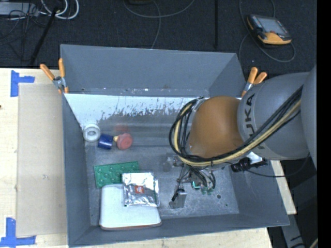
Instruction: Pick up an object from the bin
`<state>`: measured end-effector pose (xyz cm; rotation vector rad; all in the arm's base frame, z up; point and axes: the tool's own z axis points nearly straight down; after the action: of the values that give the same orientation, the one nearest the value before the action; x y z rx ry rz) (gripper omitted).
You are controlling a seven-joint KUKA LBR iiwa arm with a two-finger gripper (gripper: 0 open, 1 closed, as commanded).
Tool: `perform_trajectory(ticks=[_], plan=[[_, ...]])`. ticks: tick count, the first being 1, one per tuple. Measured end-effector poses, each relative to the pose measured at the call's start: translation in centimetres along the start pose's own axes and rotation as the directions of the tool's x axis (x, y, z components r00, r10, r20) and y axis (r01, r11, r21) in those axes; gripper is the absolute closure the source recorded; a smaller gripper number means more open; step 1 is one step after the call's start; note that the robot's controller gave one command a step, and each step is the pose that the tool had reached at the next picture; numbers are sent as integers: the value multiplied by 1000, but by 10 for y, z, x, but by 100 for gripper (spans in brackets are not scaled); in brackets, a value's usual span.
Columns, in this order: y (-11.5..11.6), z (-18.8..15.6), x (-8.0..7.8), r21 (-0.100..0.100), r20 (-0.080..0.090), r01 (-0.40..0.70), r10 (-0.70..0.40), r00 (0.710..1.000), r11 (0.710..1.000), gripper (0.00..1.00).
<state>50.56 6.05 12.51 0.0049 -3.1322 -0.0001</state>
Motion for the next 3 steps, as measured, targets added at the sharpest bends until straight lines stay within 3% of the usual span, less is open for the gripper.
perform_trajectory(ticks=[1, 2, 3], plan=[[75, 53, 0, 0, 5, 35, -35, 999, 999, 0], [71, 50, -2, 2, 9, 26, -26, 1000, 1000, 100], [76, -67, -3, -2, 16, 8, -8, 1000, 1000, 100]])
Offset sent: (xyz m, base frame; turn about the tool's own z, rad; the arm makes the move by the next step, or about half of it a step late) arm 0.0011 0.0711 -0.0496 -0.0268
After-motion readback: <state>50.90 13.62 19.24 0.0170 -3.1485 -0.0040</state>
